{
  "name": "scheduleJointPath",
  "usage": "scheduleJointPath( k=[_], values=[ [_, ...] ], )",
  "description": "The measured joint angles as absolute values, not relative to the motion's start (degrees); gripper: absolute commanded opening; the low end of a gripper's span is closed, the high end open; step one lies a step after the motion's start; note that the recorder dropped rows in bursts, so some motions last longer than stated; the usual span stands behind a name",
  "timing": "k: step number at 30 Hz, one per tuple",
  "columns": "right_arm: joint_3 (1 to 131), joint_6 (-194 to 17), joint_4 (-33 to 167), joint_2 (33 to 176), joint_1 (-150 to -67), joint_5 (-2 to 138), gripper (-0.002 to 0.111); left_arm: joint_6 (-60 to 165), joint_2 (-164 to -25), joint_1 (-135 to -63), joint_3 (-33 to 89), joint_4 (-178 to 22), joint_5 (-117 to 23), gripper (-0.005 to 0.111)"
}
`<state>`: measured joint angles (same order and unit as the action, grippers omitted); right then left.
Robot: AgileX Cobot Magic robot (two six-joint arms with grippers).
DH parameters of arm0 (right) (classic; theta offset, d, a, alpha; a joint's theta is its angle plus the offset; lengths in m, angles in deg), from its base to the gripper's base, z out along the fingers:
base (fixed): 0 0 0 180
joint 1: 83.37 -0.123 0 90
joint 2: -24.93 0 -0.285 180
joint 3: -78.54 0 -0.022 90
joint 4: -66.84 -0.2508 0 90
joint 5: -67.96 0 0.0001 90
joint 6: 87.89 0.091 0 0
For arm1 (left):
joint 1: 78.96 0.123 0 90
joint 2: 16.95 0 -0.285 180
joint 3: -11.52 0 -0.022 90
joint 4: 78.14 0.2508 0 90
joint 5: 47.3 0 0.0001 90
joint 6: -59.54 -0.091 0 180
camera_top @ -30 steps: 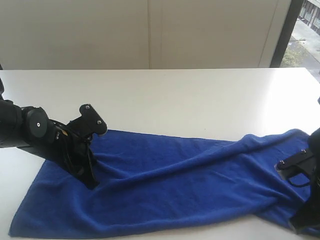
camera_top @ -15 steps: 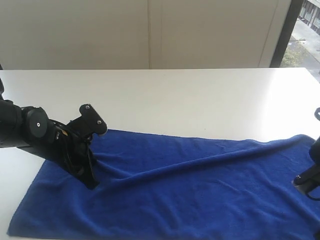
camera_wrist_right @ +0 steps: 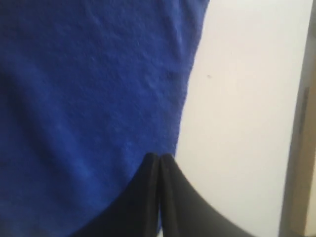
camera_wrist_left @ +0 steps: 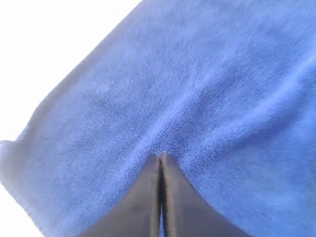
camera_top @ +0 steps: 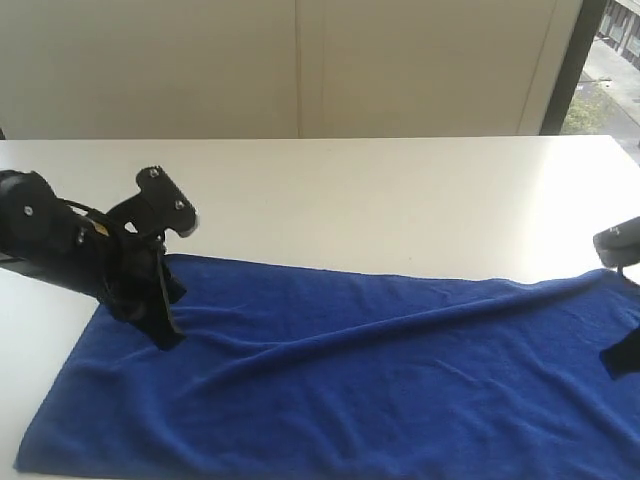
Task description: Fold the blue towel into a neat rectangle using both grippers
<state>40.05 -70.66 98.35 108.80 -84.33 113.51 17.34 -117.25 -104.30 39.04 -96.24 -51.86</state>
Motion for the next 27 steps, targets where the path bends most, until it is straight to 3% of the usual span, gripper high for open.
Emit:
scheduleJointPath(
  k=[14, 21, 27],
  values=[
    [39.4, -83.5, 80.3, 94.7, -84.3, 105.3, 0.000, 16.2, -104.1, -106.0, 39.0, -110.9, -77.3, 0.000],
    [38.7, -83.5, 79.4, 90.8, -84.3, 104.0, 0.000, 15.9, -104.1, -113.6, 38.8, -112.9, -73.8, 0.000],
    [38.3, -83.5, 79.2, 90.5, -84.3, 102.8, 0.000, 17.2, -107.2, -114.8, 31.8, -113.0, -71.3, 0.000]
  ],
)
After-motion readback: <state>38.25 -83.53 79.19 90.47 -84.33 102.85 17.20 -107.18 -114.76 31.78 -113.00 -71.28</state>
